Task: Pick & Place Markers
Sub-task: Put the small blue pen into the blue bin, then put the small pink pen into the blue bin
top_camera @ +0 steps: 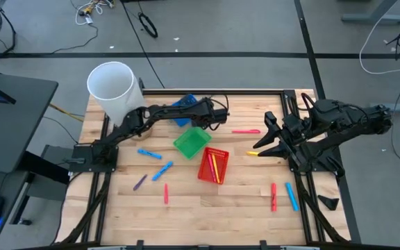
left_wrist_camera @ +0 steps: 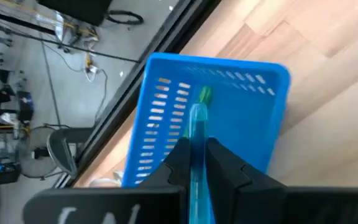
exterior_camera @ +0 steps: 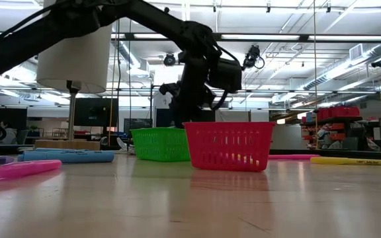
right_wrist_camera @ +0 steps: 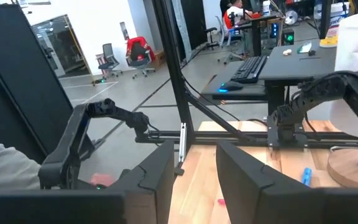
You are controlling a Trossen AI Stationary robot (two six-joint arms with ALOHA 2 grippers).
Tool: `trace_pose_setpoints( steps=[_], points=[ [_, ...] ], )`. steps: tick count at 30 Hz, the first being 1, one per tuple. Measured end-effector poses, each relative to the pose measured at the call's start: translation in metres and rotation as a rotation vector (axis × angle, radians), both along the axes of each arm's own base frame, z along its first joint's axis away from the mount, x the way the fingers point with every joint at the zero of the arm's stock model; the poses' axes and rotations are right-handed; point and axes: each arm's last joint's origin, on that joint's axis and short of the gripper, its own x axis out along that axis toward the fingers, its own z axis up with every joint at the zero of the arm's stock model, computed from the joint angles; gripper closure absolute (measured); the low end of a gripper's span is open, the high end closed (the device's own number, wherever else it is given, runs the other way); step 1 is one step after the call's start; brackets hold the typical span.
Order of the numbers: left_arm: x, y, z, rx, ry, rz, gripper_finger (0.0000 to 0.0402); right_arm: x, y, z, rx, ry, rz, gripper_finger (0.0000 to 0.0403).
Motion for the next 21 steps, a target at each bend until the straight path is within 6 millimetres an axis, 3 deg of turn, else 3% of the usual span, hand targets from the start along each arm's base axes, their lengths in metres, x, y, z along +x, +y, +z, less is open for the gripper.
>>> trace_pose_setpoints(
  steps=[4, 10, 15, 21],
  points=[
    [0.003, -0.001, -0.011, 0.001, 0.001, 0.008, 0.0371, 0.000, 0.000, -0.001, -0.003, 0.012, 0.000, 0.0282],
    [0.003, 0.005, -0.011, 0.007, -0.016, 0.020, 0.0368, 0.000, 0.000, -0.005, -0.013, 0.049, 0.000, 0.0282],
    [0.000, 0.014, -0.013, -0.092, -0.029, 0.028, 0.0334, 0.000, 0.000, -0.006, -0.016, 0.058, 0.000, 0.0282],
    [0.000, 0.014, -0.013, -0.095, -0.024, 0.025, 0.0292, 0.000, 0.000, -0.006, -0.038, 0.048, 0.003, 0.0282]
  ],
)
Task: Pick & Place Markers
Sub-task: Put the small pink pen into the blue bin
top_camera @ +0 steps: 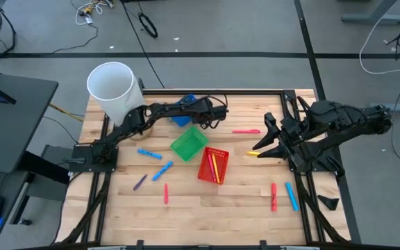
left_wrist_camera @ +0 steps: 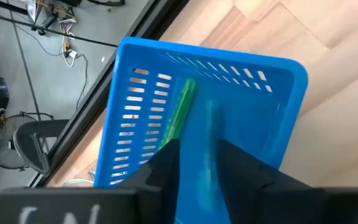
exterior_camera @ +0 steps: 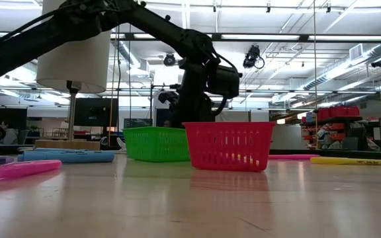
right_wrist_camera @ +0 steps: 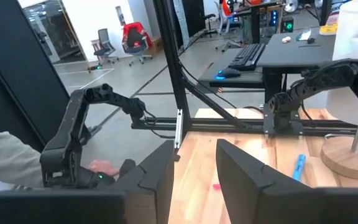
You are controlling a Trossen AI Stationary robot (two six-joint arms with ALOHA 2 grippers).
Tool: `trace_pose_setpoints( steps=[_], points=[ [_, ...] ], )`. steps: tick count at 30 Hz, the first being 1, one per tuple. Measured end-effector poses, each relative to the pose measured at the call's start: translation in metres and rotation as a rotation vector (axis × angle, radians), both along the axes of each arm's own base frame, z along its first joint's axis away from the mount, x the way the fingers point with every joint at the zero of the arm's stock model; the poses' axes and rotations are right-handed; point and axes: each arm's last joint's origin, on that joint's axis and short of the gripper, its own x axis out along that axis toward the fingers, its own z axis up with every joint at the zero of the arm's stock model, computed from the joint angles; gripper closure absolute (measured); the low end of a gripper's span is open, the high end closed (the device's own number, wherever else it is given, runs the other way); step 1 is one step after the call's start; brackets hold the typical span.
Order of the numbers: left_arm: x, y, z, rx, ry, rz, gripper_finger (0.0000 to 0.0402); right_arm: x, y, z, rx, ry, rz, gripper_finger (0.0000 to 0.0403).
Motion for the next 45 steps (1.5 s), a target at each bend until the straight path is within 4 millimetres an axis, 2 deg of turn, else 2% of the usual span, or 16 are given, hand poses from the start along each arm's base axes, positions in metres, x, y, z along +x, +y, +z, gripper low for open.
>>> trace_pose_setpoints(
  steps=[5, 8, 20, 25, 33, 39, 45],
  points=[
    [0.002, -0.002, 0.000, -0.025, -0.023, 0.002, 0.0277, 0.000, 0.000, 0.000, -0.001, 0.000, 0.000, 0.0282],
    [0.004, -0.004, 0.008, -0.041, -0.052, -0.002, 0.0277, 0.000, 0.000, 0.000, -0.001, 0.000, 0.000, 0.0282],
    [0.010, -0.018, 0.084, 0.004, -0.147, -0.056, 0.0278, 0.000, 0.000, 0.000, 0.000, 0.004, 0.000, 0.0282],
    [-0.002, -0.036, 0.109, -0.086, -0.168, -0.098, 0.0274, 0.000, 0.000, -0.001, 0.005, 0.010, -0.001, 0.0282],
    [-0.010, -0.067, 0.139, -0.161, -0.230, -0.168, 0.0273, 0.000, 0.000, -0.001, -0.010, 0.004, 0.001, 0.0282],
    [-0.012, -0.098, 0.138, -0.375, -0.243, -0.189, 0.0273, 0.002, 0.000, -0.001, -0.014, 0.007, -0.019, 0.0282],
    [-0.014, -0.130, 0.137, -0.458, -0.261, -0.114, 0.0250, 0.005, 0.000, -0.003, -0.017, 0.017, -0.022, 0.0282]
  ],
)
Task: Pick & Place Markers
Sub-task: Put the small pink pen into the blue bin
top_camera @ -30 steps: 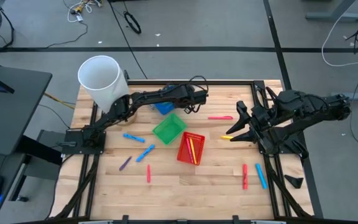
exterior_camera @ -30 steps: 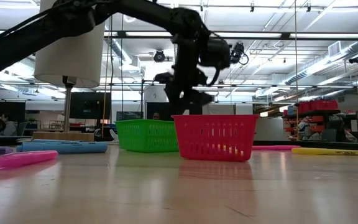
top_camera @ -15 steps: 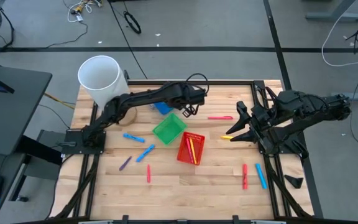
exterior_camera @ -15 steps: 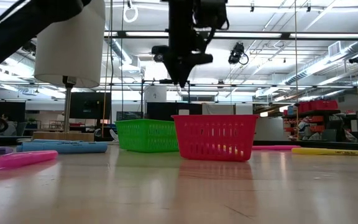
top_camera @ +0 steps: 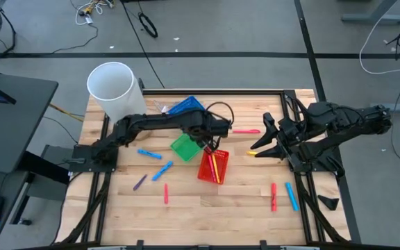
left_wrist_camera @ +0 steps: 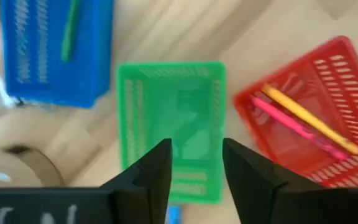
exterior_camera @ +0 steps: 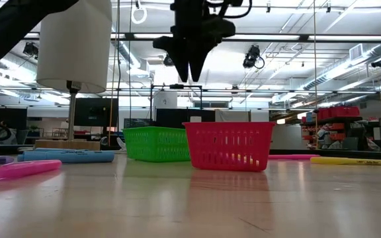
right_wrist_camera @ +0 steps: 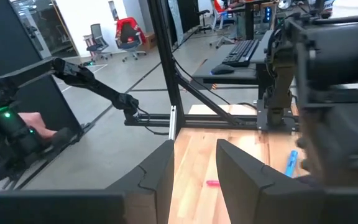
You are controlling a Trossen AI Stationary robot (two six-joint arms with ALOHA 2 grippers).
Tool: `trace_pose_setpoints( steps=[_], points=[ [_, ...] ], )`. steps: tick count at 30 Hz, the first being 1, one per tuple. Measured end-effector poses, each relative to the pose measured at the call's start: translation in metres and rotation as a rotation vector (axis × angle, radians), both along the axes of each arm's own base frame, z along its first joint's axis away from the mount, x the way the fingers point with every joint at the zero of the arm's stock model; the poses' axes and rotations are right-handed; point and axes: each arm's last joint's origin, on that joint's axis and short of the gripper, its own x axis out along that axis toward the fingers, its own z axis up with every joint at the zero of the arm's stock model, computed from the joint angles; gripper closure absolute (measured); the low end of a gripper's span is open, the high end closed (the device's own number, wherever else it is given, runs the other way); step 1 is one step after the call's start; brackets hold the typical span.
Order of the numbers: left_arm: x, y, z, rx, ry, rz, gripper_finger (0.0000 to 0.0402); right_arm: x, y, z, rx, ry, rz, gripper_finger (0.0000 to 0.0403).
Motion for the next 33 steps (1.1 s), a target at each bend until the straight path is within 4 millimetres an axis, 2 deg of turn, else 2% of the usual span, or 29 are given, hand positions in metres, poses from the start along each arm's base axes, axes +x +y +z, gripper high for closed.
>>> trace_pose_setpoints(
  steps=[9, 14, 25, 30, 33],
  points=[
    [-0.001, -0.042, -0.001, -0.056, -0.023, 0.074, 0.0179, 0.002, 0.000, -0.001, -0.003, 0.005, -0.004, 0.0282],
    [-0.003, -0.066, -0.001, -0.071, -0.047, 0.132, 0.0154, -0.001, 0.001, -0.003, -0.044, 0.019, 0.042, 0.0282],
    [-0.018, -0.140, 0.000, 0.009, -0.134, 0.182, 0.0140, -0.006, 0.000, -0.016, -0.064, 0.153, 0.046, 0.0282],
    [-0.028, -0.172, 0.002, 0.099, -0.239, 0.217, 0.0140, -0.006, 0.000, -0.017, 0.077, 0.229, 0.007, 0.0282],
    [-0.040, -0.191, 0.011, 0.219, -0.350, 0.204, 0.0140, -0.007, -0.001, -0.019, 0.088, 0.257, 0.001, 0.0282]
  ],
)
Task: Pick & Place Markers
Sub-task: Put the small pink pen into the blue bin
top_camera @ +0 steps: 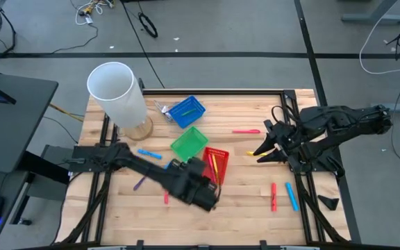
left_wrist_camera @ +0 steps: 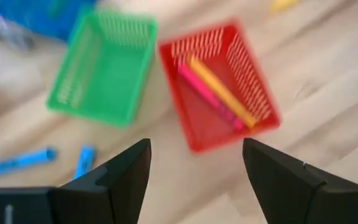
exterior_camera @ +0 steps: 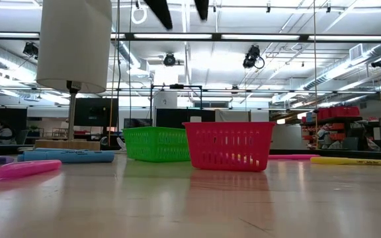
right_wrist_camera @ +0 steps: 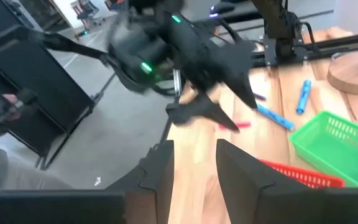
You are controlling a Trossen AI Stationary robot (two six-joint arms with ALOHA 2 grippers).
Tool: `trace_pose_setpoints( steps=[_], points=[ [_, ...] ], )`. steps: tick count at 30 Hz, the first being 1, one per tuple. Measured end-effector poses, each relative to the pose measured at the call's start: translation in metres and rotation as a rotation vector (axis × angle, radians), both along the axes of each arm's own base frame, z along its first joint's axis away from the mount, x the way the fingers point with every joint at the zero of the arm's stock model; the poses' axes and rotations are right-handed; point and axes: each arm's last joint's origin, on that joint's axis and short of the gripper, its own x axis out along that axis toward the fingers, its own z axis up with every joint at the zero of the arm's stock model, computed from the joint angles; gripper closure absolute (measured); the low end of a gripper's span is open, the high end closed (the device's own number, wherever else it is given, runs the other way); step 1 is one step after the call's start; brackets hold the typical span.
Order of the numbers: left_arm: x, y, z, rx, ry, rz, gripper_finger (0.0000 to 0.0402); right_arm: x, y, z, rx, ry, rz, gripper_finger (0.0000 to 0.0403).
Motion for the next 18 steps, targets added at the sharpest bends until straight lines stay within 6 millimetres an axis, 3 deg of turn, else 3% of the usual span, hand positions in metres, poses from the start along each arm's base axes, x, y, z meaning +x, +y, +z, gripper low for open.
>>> trace_pose_setpoints(
  steps=[9, 18],
  points=[
    [-0.030, -0.050, 0.020, 0.500, -0.378, -0.049, 0.0140, -0.002, 0.000, -0.004, -0.016, 0.041, 0.001, 0.0282],
    [-0.050, -0.077, 0.028, 0.682, -0.509, -0.115, 0.0140, -0.002, -0.001, -0.005, -0.051, 0.032, 0.015, 0.0282]
  ],
)
